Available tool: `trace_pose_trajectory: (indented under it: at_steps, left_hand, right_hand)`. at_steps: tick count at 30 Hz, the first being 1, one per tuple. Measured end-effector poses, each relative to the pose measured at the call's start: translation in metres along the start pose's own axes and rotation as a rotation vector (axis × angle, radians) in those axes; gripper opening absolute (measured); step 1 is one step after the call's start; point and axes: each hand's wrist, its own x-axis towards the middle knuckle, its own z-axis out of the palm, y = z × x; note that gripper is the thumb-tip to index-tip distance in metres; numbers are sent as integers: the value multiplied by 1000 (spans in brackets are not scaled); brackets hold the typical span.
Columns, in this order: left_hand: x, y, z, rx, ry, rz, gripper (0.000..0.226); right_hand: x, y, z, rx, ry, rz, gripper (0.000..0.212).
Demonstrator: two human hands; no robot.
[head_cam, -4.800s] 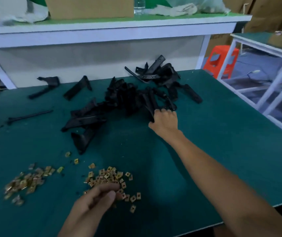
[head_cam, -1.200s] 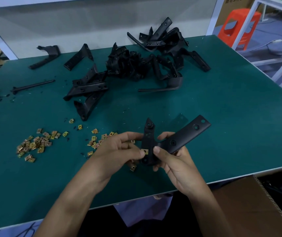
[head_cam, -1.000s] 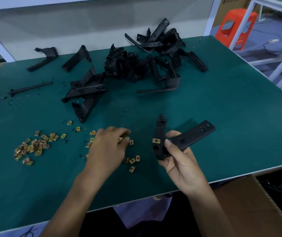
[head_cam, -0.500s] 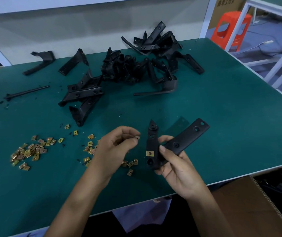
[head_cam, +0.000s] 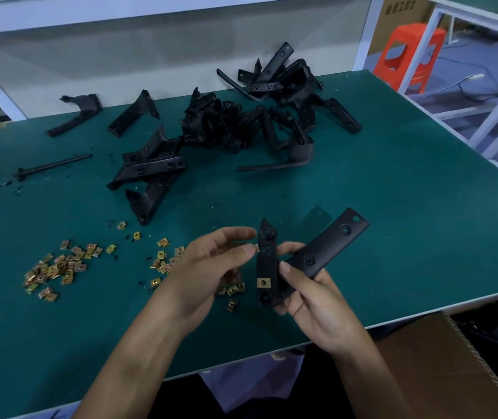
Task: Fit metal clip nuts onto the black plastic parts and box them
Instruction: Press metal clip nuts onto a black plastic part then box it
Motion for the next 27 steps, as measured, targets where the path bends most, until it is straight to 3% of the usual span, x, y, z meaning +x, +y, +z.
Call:
trace_pose_trajectory:
  at_steps: [3,9,14,20,25,27]
  left_hand:
    - [-1,10,-8,93,-37,-59,45]
    - [1,23,-19,225,-65,-115,33]
    - [-1,22,-18,183,-94,-151,44]
    - [-5,21,-12,272,-45,-126,27]
    - [-5,9,-11,306,-95,-59,49]
    - [2,-2,-2,460,-105,-34,50]
  right_hand:
    - [0,1,-1,-34,-2,5,35]
    - [2,6,0,-61,34,27,20]
    - [1,7,0,-85,-1,36,19]
    - [-1,6,6,-134,13,47,13]
    - [-25,4,10,-98,95,28,14]
    - [-49,-1,-2,-27,146,13,13]
